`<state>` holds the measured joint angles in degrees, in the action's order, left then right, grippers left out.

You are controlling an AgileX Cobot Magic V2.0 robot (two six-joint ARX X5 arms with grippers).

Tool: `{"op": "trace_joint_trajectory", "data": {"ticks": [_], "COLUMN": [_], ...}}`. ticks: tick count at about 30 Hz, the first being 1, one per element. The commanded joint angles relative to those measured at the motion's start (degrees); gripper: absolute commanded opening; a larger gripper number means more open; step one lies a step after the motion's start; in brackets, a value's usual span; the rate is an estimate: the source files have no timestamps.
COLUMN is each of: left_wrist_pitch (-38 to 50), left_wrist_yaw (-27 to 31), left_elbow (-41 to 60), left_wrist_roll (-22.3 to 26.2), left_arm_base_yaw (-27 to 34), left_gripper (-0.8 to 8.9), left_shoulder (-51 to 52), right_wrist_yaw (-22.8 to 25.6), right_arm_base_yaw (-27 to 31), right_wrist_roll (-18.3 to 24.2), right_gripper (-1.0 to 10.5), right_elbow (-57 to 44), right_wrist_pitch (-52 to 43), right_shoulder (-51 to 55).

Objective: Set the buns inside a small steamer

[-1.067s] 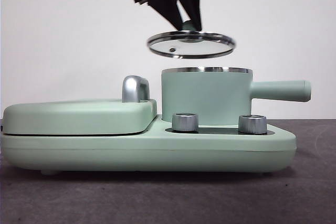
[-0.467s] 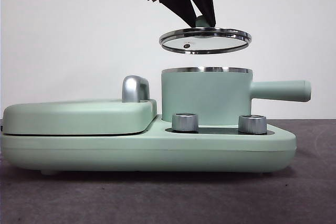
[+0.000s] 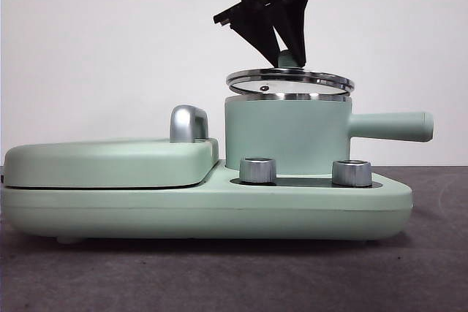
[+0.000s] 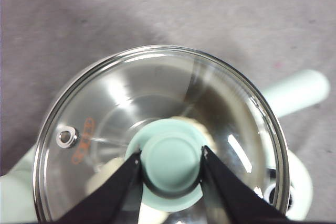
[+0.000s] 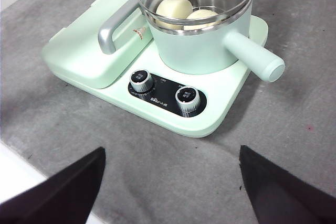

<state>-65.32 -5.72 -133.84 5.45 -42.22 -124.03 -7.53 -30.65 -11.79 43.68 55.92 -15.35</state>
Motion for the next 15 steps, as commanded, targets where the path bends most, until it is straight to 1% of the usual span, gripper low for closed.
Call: {"op": "trace_joint_trajectory", "data": {"ticks": [1, 15], "left_wrist_pitch": [0.98, 0.39], "left_wrist_yaw": [0.13, -0.9], "left_elbow": [-1.68, -1.62], "left_wrist_roll": [0.94, 0.42], "left_arm_base_yaw": [0.0, -0.02], "left_gripper": [0.08, 0.07], "left_shoulder": [-0.81, -4.11], "right_wrist_yaw": [0.09, 0.28], "right_arm_base_yaw": [-0.31, -0.31], "right_wrist_roll": [0.7, 0.68], "right_gripper": [4.1, 4.1], "right_elbow": [0.24, 0.24], "right_wrist_pitch": [-0.63, -0.61], "right_shoulder": [-0.11, -0.11]}}
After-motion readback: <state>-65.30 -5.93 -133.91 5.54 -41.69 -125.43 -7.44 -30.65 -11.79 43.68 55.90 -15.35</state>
